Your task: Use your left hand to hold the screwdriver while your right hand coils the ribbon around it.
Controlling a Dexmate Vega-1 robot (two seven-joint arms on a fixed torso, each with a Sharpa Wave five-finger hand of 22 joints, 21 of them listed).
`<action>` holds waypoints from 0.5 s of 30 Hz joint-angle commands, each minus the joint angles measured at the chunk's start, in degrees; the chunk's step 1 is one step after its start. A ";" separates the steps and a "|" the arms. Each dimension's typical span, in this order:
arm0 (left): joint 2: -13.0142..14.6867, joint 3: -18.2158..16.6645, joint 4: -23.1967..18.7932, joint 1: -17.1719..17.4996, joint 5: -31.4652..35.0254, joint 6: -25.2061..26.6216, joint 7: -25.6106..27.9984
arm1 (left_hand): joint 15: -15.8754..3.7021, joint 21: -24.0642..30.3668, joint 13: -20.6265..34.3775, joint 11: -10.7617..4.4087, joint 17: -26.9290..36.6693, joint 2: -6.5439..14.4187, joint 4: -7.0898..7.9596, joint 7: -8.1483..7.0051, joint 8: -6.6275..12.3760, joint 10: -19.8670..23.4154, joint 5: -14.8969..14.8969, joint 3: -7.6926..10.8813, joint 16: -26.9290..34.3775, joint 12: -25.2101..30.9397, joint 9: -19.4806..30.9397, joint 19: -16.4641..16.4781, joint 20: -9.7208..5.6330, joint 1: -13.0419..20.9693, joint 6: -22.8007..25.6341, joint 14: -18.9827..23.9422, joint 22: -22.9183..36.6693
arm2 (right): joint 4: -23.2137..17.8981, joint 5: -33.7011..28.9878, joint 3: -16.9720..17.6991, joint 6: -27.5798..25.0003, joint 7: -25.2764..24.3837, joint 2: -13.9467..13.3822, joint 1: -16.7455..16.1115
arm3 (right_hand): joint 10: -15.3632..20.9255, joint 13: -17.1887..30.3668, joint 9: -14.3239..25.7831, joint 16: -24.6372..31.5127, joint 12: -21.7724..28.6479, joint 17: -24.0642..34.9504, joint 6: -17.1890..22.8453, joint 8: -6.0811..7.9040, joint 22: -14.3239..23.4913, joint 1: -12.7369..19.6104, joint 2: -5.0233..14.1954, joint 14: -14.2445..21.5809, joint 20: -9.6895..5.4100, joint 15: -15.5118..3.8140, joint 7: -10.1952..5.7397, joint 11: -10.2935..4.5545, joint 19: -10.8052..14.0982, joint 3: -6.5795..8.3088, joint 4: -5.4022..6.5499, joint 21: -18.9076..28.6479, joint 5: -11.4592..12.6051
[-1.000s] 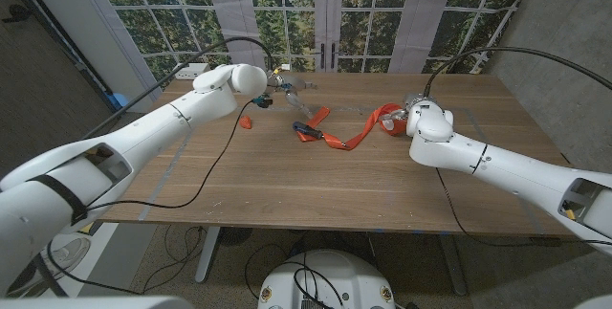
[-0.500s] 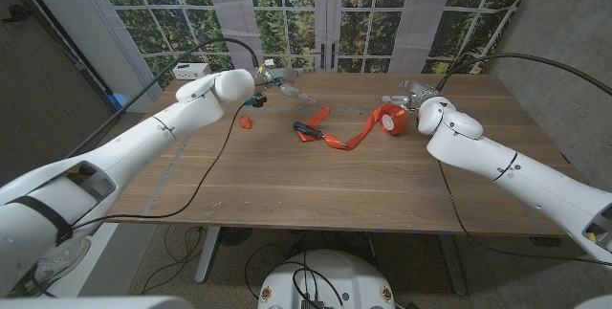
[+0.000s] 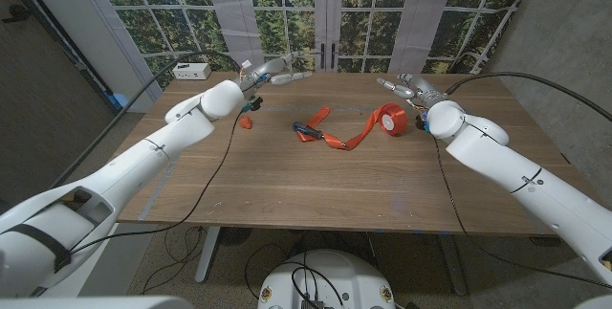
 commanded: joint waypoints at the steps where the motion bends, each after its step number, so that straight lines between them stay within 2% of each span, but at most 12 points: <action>1: -5.32 -8.21 10.07 7.61 -16.56 -11.57 0.86 | -1.60 -1.78 -0.42 -2.44 -0.09 0.33 1.03 -2.50 -1.23 -3.10 0.05 -0.12 -0.88 -1.08 0.01 -6.92 -1.37 -3.45 -1.77 -6.12 0.05 | 6.43 18.22 7.31 34.02 -7.58 3.81 -6.57 | -3.81 -0.90 -0.05 -0.71 -0.28 -1.14 -1.89 -0.17 0.07 -1.20 0.85 -3.91 -1.00 0.36 -0.77 -1.08 -1.33 -0.67 -0.66 -1.94 -0.64; 4: -6.96 -10.30 10.25 9.70 -22.96 -12.05 0.73 | -2.02 -2.19 -0.49 -2.97 -0.11 0.25 1.27 -2.78 -1.25 -3.00 0.11 -0.35 -0.72 -1.03 0.00 -7.44 -1.90 -4.47 -1.93 -6.23 0.05 | 6.53 20.24 7.96 35.35 -7.60 4.00 -6.91 | -5.12 -1.34 -0.11 -0.76 -0.28 -1.69 -2.20 -0.11 0.05 -1.59 1.25 -5.21 -2.09 0.08 -1.29 -1.57 -1.71 -0.80 -0.75 -2.66 -0.83; 5: -7.19 -10.61 11.25 9.87 -24.95 -13.53 -1.16 | -2.19 -2.25 -0.51 -3.00 -0.12 0.21 1.34 -2.69 -1.08 -2.94 0.13 -0.45 -0.63 -1.00 -0.01 -7.41 -1.97 -4.86 -1.55 -6.14 0.05 | 6.64 20.20 7.94 36.11 -8.16 4.13 -7.10 | -5.11 -1.49 -0.13 -0.71 -0.15 -1.86 -2.22 -0.07 0.05 -1.76 1.37 -5.41 -2.64 -0.36 -1.31 -1.53 -1.75 -0.85 -0.74 -2.85 -0.88; 8: -8.58 -11.96 12.60 10.72 -30.49 -15.10 -3.56 | -3.00 -2.43 -0.57 -3.02 -0.16 0.17 1.42 -2.70 -1.04 -2.80 0.22 -0.62 -0.50 -0.95 -0.03 -7.37 -2.54 -5.69 -1.37 -6.07 0.05 | 8.04 22.48 8.93 40.93 -7.93 5.13 -8.14 | -4.89 -1.77 -0.16 -0.67 0.12 -2.22 -2.11 0.04 0.04 -2.18 1.58 -5.95 -3.28 -0.03 -1.39 -1.57 -1.74 -1.00 -0.69 -3.18 -0.96; 10: -9.11 -12.82 11.65 11.84 -32.30 -14.52 -2.24 | -3.50 -2.58 -0.61 -3.26 -0.20 0.17 1.43 -2.91 -1.23 -2.76 0.31 -0.72 -0.39 -0.95 -0.06 -7.35 -2.70 -6.26 -1.80 -5.90 0.03 | 8.74 23.73 9.50 43.30 -8.57 6.12 -8.79 | -4.57 -1.93 -0.18 -0.62 0.31 -2.39 -1.78 0.19 0.04 -2.54 1.77 -6.17 -3.67 0.12 -1.41 -1.50 -1.65 -1.09 -0.59 -3.33 -0.99; 11: -9.41 -12.86 12.65 11.63 -33.20 -15.62 -3.66 | -3.61 -2.60 -0.62 -3.30 -0.21 0.17 1.44 -2.96 -1.23 -2.71 0.34 -0.73 -0.39 -0.93 -0.07 -7.34 -2.74 -6.39 -1.83 -5.91 0.03 | 9.91 24.62 9.79 45.40 -8.26 6.77 -8.88 | -4.04 -2.08 -0.19 -0.53 0.56 -2.58 -1.41 0.35 0.03 -2.86 1.92 -6.21 -3.82 0.11 -1.27 -1.39 -1.62 -1.18 -0.51 -3.50 -1.02; 12: -9.67 -13.03 12.87 11.81 -34.07 -15.86 -4.06 | -4.15 -2.66 -0.66 -3.43 -0.25 0.21 1.47 -3.02 -1.21 -2.42 0.45 -0.82 -0.26 -0.84 -0.08 -7.11 -3.15 -6.94 -1.79 -5.65 0.02 | 11.92 26.97 10.29 48.56 -6.42 7.75 -8.91 | -3.40 -2.27 -0.21 -0.35 0.81 -2.83 -1.10 0.46 0.03 -3.26 2.05 -6.04 -4.48 0.01 -1.21 -1.15 -1.27 -1.33 -0.45 -3.60 -1.05; 13: -9.21 -13.13 11.37 12.51 -32.88 -14.65 -1.55 | -4.56 -2.70 -0.67 -3.45 -0.27 0.22 1.50 -2.96 -1.29 -2.33 0.50 -0.86 -0.22 -0.82 -0.09 -7.06 -3.34 -7.22 -2.00 -5.55 0.02 | 12.66 28.17 10.49 49.87 -5.52 8.00 -9.01 | -1.77 -2.92 -0.29 0.06 1.29 -3.84 -0.52 0.59 -0.01 -4.27 2.28 -5.39 -6.50 -0.24 -1.13 -0.68 0.72 -1.79 -0.50 -3.66 -1.12; 14: -10.29 -13.33 13.40 12.20 -36.02 -15.90 -5.03 | -4.83 -2.79 -0.70 -3.47 -0.30 0.27 1.58 -2.93 -1.28 -1.58 0.62 -0.97 -0.08 -0.56 -0.10 -6.91 -3.46 -7.85 -2.05 -5.20 0.01 | 12.57 26.57 10.34 50.46 -7.79 8.39 -9.39 | -0.91 -3.22 -0.33 0.27 1.52 -4.36 -0.38 0.59 -0.03 -4.58 2.32 -4.80 -6.93 -0.23 -1.03 0.20 1.57 -1.99 -0.61 -3.75 -1.13; 15: -11.07 -13.74 13.15 12.98 -36.54 -16.34 -3.68 | -5.38 -2.95 -0.76 -3.62 -0.42 0.28 1.58 -2.63 -1.09 0.57 0.89 -1.16 0.23 0.09 -0.14 -6.42 -3.57 -9.14 -1.61 -4.15 -0.01 | 13.09 27.32 10.47 51.35 -7.41 8.61 -9.50 | -0.74 -3.28 -0.34 0.28 1.56 -4.48 -0.30 0.61 -0.04 -4.65 2.33 -4.76 -7.14 -0.25 -0.96 0.25 1.86 -2.03 -0.63 -3.73 -1.13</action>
